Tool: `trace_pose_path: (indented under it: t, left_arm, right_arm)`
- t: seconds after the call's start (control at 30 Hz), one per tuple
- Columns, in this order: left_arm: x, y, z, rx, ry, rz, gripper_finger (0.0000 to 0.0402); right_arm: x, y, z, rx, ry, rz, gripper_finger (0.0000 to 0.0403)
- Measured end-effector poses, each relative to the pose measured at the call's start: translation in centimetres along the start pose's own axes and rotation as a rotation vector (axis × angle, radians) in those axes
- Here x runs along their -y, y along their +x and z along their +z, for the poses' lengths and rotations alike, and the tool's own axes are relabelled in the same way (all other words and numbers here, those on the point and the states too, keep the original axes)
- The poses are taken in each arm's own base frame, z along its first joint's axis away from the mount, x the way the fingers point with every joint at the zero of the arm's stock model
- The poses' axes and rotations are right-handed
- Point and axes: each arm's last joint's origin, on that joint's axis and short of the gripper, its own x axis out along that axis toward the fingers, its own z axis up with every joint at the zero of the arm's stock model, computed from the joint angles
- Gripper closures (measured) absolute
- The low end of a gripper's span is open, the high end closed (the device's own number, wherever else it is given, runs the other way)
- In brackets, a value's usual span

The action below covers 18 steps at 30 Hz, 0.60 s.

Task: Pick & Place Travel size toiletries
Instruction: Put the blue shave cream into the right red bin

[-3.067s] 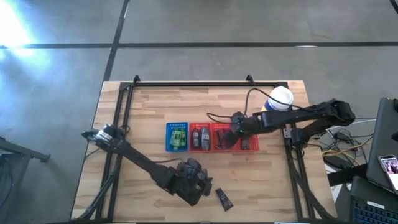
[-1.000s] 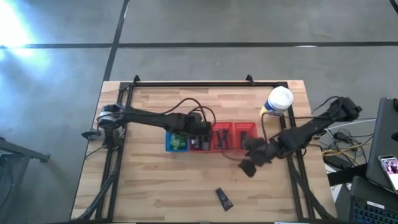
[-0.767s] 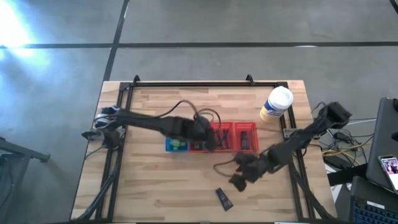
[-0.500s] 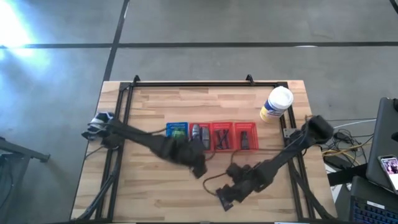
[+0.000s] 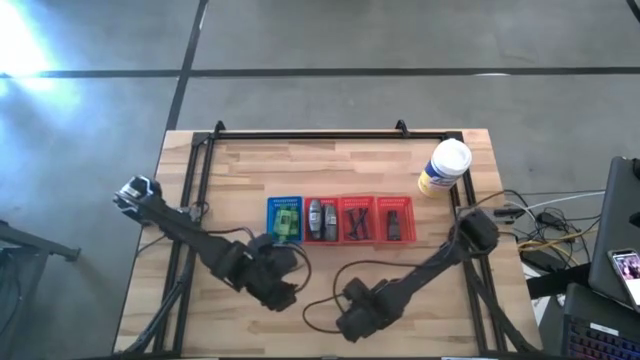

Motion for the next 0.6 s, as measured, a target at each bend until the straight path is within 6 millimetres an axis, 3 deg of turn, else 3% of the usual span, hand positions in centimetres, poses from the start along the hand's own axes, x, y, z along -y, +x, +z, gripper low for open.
trace_pose_path:
  t: [0.2,0.33,0.5,0.6]
  left_arm:
    - [-2.6,-0.8,-1.9,0.003,-0.067,-0.012,0.0019]
    - [-4.5,-1.9,-3.4,0.027,-0.122,-0.044,0.0019]
    - [-7.0,-3.8,-5.6,0.058,-0.212,-0.074,0.0019]
    - [-8.6,-4.7,-6.2,0.128,-0.192,-0.123,0.0019]
  right_arm:
    - [0.5,-0.4,1.8,0.009,-0.024,-0.022,0.0292]
    - [2.2,-3.1,3.4,0.053,-0.027,-0.105,0.0371]
    - [5.3,-10.1,6.1,0.113,0.065,-0.079,0.0373]
    - [8.9,-12.9,8.2,0.182,0.199,-0.095,0.0368]
